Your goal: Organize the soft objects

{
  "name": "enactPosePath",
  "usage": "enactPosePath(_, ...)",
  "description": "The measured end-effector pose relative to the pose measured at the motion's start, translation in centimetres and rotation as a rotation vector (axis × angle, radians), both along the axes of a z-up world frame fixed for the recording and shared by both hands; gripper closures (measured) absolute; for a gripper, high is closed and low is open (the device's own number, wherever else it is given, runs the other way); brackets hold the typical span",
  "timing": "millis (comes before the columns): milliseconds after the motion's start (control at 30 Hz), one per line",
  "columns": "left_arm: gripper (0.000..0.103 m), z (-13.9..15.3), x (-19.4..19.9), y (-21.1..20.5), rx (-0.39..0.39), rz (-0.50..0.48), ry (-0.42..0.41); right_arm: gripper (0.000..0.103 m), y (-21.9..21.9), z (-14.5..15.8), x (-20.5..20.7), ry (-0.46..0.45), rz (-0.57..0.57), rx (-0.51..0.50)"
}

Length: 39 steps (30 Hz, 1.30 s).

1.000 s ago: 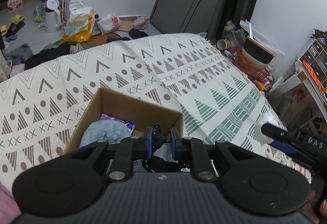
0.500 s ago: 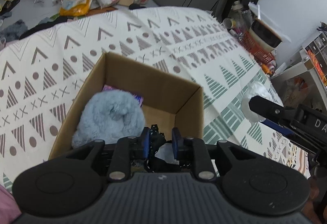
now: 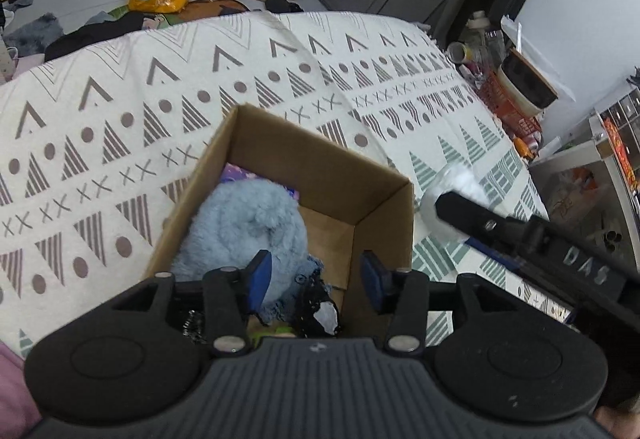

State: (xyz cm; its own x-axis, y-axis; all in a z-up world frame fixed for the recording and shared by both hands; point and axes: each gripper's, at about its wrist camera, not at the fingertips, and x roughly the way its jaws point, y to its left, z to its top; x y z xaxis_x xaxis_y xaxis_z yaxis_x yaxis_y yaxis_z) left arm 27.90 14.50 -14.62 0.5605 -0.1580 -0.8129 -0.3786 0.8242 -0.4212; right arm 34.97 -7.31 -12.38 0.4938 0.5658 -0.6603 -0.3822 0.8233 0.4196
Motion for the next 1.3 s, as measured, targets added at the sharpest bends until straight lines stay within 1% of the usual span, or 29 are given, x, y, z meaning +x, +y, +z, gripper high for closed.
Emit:
enactPosePath(133,0.052,0.6,-0.1,0.4,0.016,0.014,0.000,0.058,0.5,-0.3,-0.1,0.023,0.008,0.035)
enactPosePath(200,0.051,1.0,-0.3,0.5,0.026,0.018,0.004,0.052,0.5,-0.5,-0.1,0.039,0.006,0.055)
enactPosePath(233,0.051,1.2,-0.4,0.5,0.032,0.020,0.005,0.048,0.5,-0.5,-0.1,0.040,0.010,0.056)
enactPosePath(333,0.048,2.2,-0.9,0.4,0.049,0.029,0.010,0.044,-0.2,-0.2,-0.5,0.030,0.000,0.068)
enactPosePath(433,0.040,3.4,-1.3,0.1,0.077,0.025,0.009,0.041,-1.1,0.1,-0.9,0.033,-0.020,0.078)
enactPosePath(500,0.030,4.4,-1.8,-0.1,0.092,0.014,-0.001,0.040,-1.8,0.4,-1.3,0.036,-0.032,0.083)
enactPosePath(567,0.026,5.3,-2.3,-0.4,0.104,0.004,-0.013,0.034,-2.5,0.7,-1.9,0.041,-0.042,0.102)
enactPosePath(667,0.023,6.0,-2.9,-0.8,0.121,-0.011,-0.019,0.025,-3.0,1.4,-2.9,0.020,-0.065,0.077)
enactPosePath(767,0.022,6.6,-3.5,-1.2,0.183,-0.009,0.009,0.024,-3.5,2.2,-4.0,0.009,-0.077,0.067)
enactPosePath(800,0.022,6.8,-3.8,-1.2,0.191,-0.014,0.016,0.022,-3.6,2.4,-4.3,0.007,-0.082,0.065)
enactPosePath(900,0.022,7.5,-4.6,-1.4,0.189,-0.035,0.015,0.018,-4.1,3.4,-5.8,-0.023,-0.115,0.036)
enactPosePath(967,0.022,8.1,-5.2,-1.6,0.208,-0.047,0.011,0.012,-4.4,3.8,-6.7,-0.043,-0.140,0.011)
enactPosePath(1100,0.022,9.1,-6.4,-2.3,0.220,-0.072,-0.011,0.006,-5.2,4.7,-8.7,-0.066,-0.162,-0.019)
enactPosePath(1167,0.021,9.6,-6.9,-2.8,0.224,-0.084,-0.019,0.000,-5.8,5.4,-9.6,-0.077,-0.177,-0.019)
enactPosePath(1233,0.020,10.1,-7.6,-3.3,0.236,-0.092,-0.025,0.000,-6.2,6.0,-10.5,-0.091,-0.194,-0.026)
enactPosePath(1300,0.013,10.5,-8.3,-3.7,0.231,-0.105,-0.039,0.000,-6.6,6.7,-11.4,-0.101,-0.207,-0.038)
